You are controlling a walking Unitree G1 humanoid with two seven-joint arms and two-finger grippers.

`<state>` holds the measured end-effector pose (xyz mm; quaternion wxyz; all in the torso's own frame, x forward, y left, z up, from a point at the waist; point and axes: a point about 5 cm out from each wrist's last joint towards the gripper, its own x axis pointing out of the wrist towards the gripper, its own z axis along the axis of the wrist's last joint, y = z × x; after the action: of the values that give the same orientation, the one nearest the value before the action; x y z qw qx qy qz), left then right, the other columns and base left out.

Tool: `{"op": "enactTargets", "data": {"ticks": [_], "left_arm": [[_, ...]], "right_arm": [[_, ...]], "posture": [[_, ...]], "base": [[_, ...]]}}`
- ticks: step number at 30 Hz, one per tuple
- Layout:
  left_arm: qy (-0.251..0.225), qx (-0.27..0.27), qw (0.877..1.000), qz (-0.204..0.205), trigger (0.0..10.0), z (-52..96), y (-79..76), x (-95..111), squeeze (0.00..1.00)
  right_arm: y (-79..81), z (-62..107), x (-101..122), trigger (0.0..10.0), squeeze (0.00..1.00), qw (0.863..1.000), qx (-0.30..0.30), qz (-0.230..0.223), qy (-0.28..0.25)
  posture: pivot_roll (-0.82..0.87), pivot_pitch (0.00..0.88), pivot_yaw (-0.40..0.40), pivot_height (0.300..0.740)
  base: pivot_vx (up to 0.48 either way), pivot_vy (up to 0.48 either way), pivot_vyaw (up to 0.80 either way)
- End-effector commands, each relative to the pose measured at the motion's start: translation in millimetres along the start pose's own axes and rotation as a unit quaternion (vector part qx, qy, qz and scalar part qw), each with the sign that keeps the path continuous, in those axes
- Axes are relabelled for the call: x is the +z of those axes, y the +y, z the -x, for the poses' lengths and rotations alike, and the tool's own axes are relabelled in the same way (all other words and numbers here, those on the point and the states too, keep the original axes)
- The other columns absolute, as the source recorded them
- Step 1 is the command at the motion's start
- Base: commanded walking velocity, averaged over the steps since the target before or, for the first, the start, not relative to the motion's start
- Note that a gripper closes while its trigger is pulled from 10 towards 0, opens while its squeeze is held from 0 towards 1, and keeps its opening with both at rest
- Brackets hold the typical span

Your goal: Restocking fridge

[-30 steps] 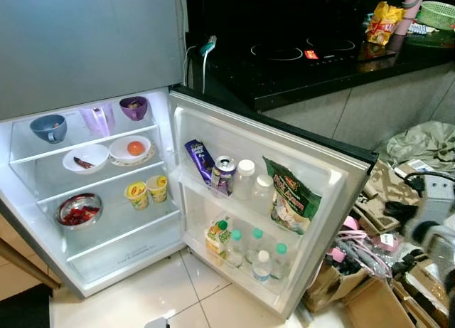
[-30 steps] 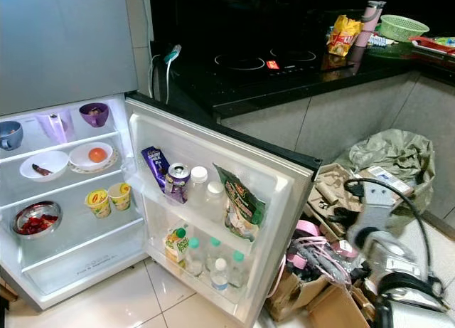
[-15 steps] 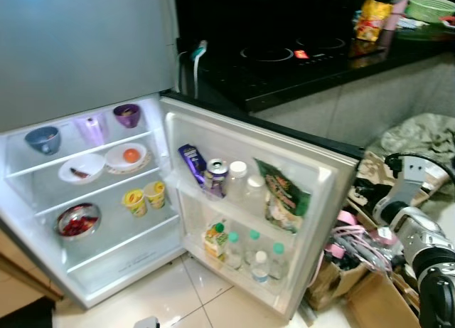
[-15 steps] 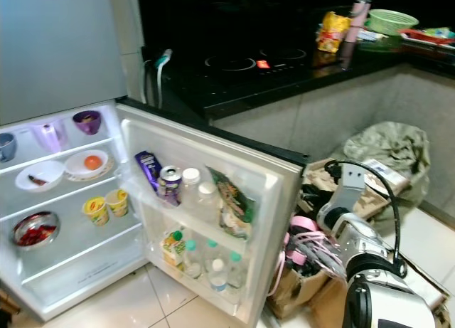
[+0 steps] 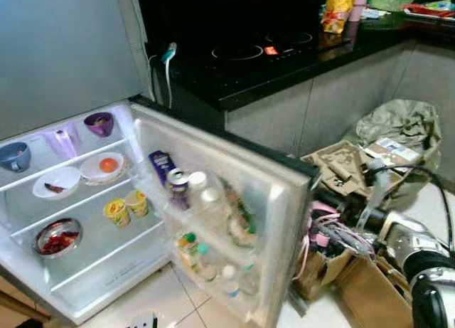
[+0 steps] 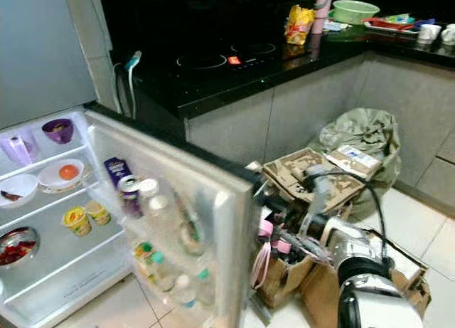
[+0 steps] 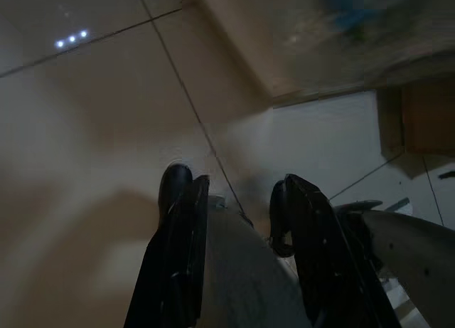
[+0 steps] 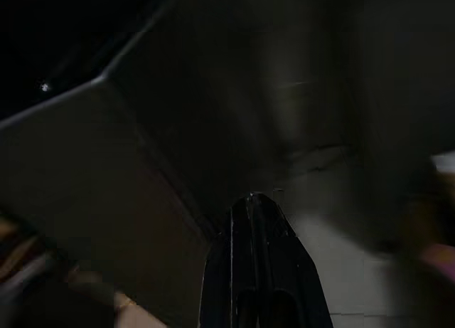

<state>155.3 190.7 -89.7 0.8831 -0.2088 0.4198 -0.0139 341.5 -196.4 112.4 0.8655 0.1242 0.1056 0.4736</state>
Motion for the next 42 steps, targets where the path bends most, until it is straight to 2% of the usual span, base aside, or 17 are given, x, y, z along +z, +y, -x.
{"op": "enactTargets", "data": {"ticks": [1, 4, 9, 13, 14, 16, 17, 18, 20, 22, 25, 27, 28, 32, 35, 38, 42], "left_arm": [[-0.004, 0.006, 1.0, 0.001, 10.0, 2.4, 5.4, 1.5, 0.0], [-0.002, 0.006, 1.0, 0.007, 10.0, 2.2, 2.8, -3.3, 0.0], [0.014, 0.008, 1.0, 0.011, 10.0, 5.1, 2.6, -15.8, 0.0], [0.026, 0.014, 0.999, 0.014, 10.0, 7.9, 3.6, -25.0, 0.0], [0.026, 0.014, 0.999, 0.014, 10.0, 7.9, 3.6, -25.0, 0.0], [0.03, 0.015, 0.999, 0.015, 10.0, 8.7, 3.5, -28.0, 0.0], [0.03, 0.015, 0.999, 0.015, 10.0, 8.7, 3.5, -28.0, 0.0], [0.032, 0.016, 0.999, 0.015, 10.0, 9.0, 3.5, -29.3, 0.0], [0.034, 0.016, 0.999, 0.017, 10.0, 9.7, 3.3, -31.6, 0.0], [0.034, 0.02, 0.999, 0.021, 10.0, 10.2, 3.6, -33.1, 0.0], [0.034, 0.021, 0.999, 0.023, 10.0, 10.3, 3.8, -33.2, 0.0], [0.034, 0.024, 0.999, 0.026, 10.0, 11.1, 4.7, -34.5, 0.0], [0.034, 0.024, 0.999, 0.026, 10.0, 11.1, 4.7, -34.5, 0.0], [0.037, 0.027, 0.999, 0.028, 10.0, 12.4, 5.2, -37.8, 0.0], [0.037, 0.027, 0.999, 0.028, 10.0, 12.5, 5.2, -38.1, 0.0], [0.04, 0.028, 0.998, 0.029, 10.0, 12.3, 4.5, -39.1, 0.0], [0.04, 0.028, 0.998, 0.028, 10.0, 11.4, 3.2, -38.8, 0.0]], "right_arm": [[13.9, -10.4, -7.3, 10.0, 0.0, 0.996, 0.083, 0.004, 0.029], [41.8, -19.8, -11.0, 10.0, 0.0, 0.974, 0.224, -0.01, 0.033], [61.2, -25.8, -11.1, 10.0, 0.0, 0.965, 0.263, -0.012, 0.005], [33.8, -28.9, -34.1, 10.0, 0.0, 0.997, 0.083, -0.003, -0.005], [33.8, -28.9, -34.1, 10.0, 0.0, 0.997, 0.083, -0.003, -0.005], [22.9, -18.6, -57.6, 10.0, 0.0, 0.999, -0.013, -0.033, 0.02], [22.9, -18.6, -57.6, 10.0, 0.0, 0.999, -0.013, -0.033, 0.02], [20.3, -10.4, -73.1, 10.0, 0.0, 0.997, -0.056, -0.047, 0.04], [21.1, 11.2, -106.7, 10.0, 0.0, 0.985, -0.125, -0.08, 0.088], [28.8, 38.1, -146.1, 10.0, 0.0, 0.962, -0.19, -0.106, 0.164], [31.4, 45.4, -155.9, 10.0, 0.0, 0.955, -0.206, -0.113, 0.183], [39.2, 70.1, -182.3, 10.0, 0.0, 0.93, -0.254, -0.137, 0.227], [39.2, 70.1, -182.3, 10.0, 0.0, 0.93, -0.254, -0.137, 0.227], [55.9, 111.4, -217.4, 10.0, 0.0, 0.885, -0.321, -0.167, 0.291], [59.0, 117.7, -222.0, 10.0, 0.0, 0.878, -0.33, -0.173, 0.299], [68.1, 131.2, -233.4, 10.0, 0.0, 0.861, -0.354, -0.191, 0.312], [71.3, 133.5, -237.2, 10.0, 0.0, 0.854, -0.365, -0.2, 0.311]], "posture": [[-0.1, 0.052, 0.02, 0.74], [-0.1, 0.046, 0.009, 0.74], [-0.11, 0.044, 0.003, 0.74], [-0.11, 0.039, -0.005, 0.74], [-0.11, 0.039, -0.005, 0.74], [-0.11, 0.033, -0.007, 0.74], [-0.11, 0.033, -0.007, 0.74], [-0.11, 0.033, -0.007, 0.74], [-0.11, 0.025, -0.007, 0.74], [-0.1, 0.018, -0.01, 0.74], [-0.1, 0.018, -0.009, 0.74], [-0.1, 0.014, -0.009, 0.74], [-0.1, 0.014, -0.009, 0.74], [-0.1, 0.006, -0.01, 0.74], [-0.1, 0.006, -0.01, 0.74], [-0.11, 0.0, -0.008, 0.74], [-0.11, 0.0, -0.008, 0.74]], "base": [[0.0, 0.0, 0.0], [0.0, 0.0, 0.0], [0.0, 0.0, 0.0], [0.0, 0.0, 0.0], [0.0, 0.0, 0.0], [0.0, 0.0, 0.0], [0.0, 0.0, 0.0], [0.0, 0.0, 0.0], [0.0, 0.0, 0.32], [0.0, 0.0, 0.63], [0.0, 0.0, 0.63], [0.0, 0.0, 0.63], [0.0, 0.0, 0.63], [0.0, 0.0, 0.64], [0.0, 0.0, 0.64], [0.0, 0.0, 0.64], [0.0, 0.0, 0.64]]}}
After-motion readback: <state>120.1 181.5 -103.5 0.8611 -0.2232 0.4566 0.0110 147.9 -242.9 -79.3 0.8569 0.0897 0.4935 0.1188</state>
